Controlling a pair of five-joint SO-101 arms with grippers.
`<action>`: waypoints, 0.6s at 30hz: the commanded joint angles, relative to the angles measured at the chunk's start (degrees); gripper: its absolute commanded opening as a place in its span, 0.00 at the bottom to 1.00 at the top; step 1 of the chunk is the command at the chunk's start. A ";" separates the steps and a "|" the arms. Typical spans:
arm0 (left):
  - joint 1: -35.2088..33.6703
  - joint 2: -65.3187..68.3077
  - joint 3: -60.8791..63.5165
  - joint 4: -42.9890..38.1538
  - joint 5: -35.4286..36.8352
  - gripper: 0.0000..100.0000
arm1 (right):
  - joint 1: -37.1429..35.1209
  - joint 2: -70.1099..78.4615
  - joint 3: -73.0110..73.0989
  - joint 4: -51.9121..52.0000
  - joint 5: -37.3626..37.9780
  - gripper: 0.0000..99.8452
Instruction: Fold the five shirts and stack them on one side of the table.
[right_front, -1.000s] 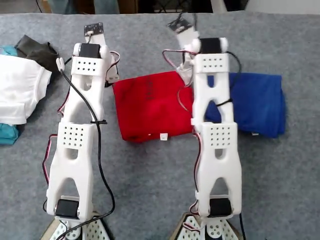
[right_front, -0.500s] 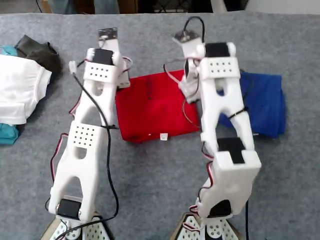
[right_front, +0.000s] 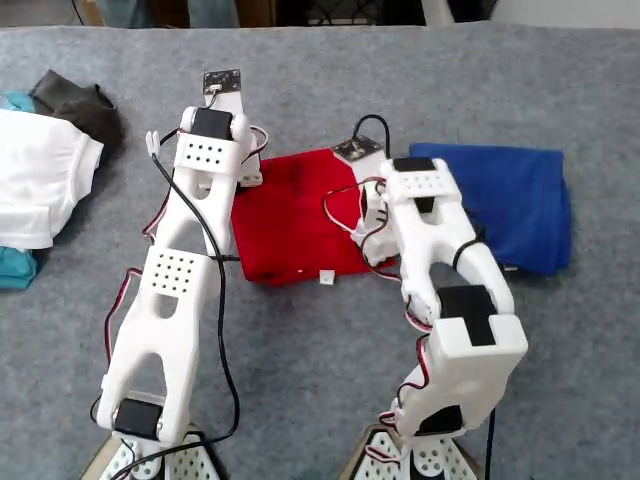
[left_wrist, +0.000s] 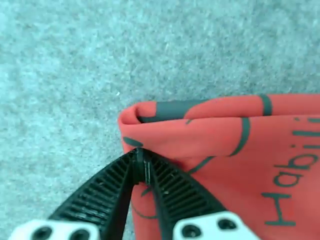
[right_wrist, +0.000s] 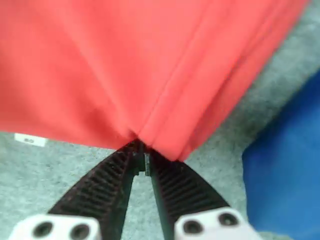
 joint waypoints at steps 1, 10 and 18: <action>-0.48 0.35 -2.07 0.00 -0.35 0.03 | 1.41 -0.75 0.75 -0.79 2.64 0.01; 0.13 -2.02 -2.15 0.18 -3.87 0.03 | 6.77 -13.76 0.84 3.60 10.64 0.01; 0.40 -6.42 -2.07 0.35 -7.56 0.03 | 10.64 -32.40 2.33 17.67 12.57 0.02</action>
